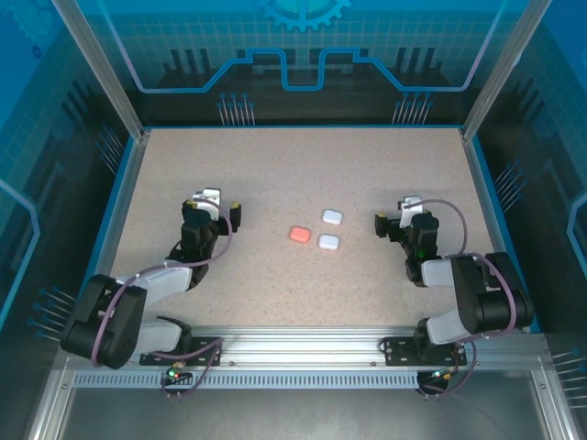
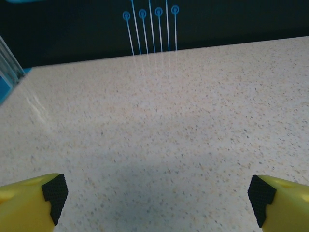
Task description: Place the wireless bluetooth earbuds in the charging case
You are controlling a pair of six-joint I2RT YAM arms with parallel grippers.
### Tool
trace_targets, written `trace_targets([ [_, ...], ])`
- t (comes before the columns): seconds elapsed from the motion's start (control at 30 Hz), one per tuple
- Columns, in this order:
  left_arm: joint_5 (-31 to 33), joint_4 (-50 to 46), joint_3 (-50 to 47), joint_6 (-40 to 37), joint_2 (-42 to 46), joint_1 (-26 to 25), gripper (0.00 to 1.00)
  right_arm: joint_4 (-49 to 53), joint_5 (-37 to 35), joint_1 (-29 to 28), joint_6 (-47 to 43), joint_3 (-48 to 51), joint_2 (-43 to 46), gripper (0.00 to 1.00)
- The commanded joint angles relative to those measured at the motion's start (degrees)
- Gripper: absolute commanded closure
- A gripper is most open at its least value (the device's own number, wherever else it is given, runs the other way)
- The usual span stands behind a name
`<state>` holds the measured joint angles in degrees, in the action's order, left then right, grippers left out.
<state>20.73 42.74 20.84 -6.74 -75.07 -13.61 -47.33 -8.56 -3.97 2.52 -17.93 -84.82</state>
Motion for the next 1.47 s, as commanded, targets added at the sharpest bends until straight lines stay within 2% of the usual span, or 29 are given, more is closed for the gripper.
trace_targets([
  [0.0,-1.4,10.8,-0.5,-7.0,-2.4,0.8,0.01,2.2,-1.1,0.6,-0.4,-5.6,-1.0,0.0],
  [0.13,-6.5,11.6,-0.3,-7.4,-2.9,2.6,0.01,2.5,-1.6,0.0,-0.8,-5.7,-1.1,0.0],
  [0.3,-7.2,3.2,1.5,-5.0,-0.8,2.9,0.01,2.2,-1.5,-0.1,-0.9,-5.6,-1.1,0.0],
  [0.43,-7.5,2.5,-0.2,-2.1,-0.6,3.5,0.01,2.2,-1.6,0.0,-0.9,-5.7,-1.1,0.0],
  [0.47,-7.5,3.4,-0.8,-1.6,-1.6,3.7,0.01,2.2,-1.6,0.0,-0.9,-5.7,-1.1,0.0],
  [0.63,-6.5,19.5,-5.4,0.4,-10.1,5.8,0.01,2.2,-1.6,-0.1,-0.9,-5.7,-1.1,0.0],
  [0.73,-14.1,24.5,-6.1,3.2,-14.6,10.0,0.01,2.2,-1.6,-0.1,-0.9,-5.7,-1.2,0.0],
  [0.77,-14.0,26.0,-5.8,3.0,-15.6,10.1,0.01,2.2,-1.6,-0.1,-0.9,-5.7,-1.1,0.0],
  [0.83,-14.5,15.3,-2.3,5.0,-13.5,11.2,0.01,2.2,-1.6,-0.1,-0.9,-5.7,-1.1,0.0],
  [0.9,-16.1,9.4,1.0,5.6,-13.6,12.2,0.01,2.2,-1.6,-0.1,-0.9,-5.7,-1.1,0.0],
  [0.97,-18.0,9.9,1.1,7.2,-13.9,13.9,0.01,2.2,-1.6,-0.1,-0.9,-5.7,-1.1,0.0],
  [1.43,-17.8,9.6,1.2,7.2,-13.7,14.0,0.01,2.3,-1.6,-0.1,-0.9,-5.7,-1.1,0.0],
])
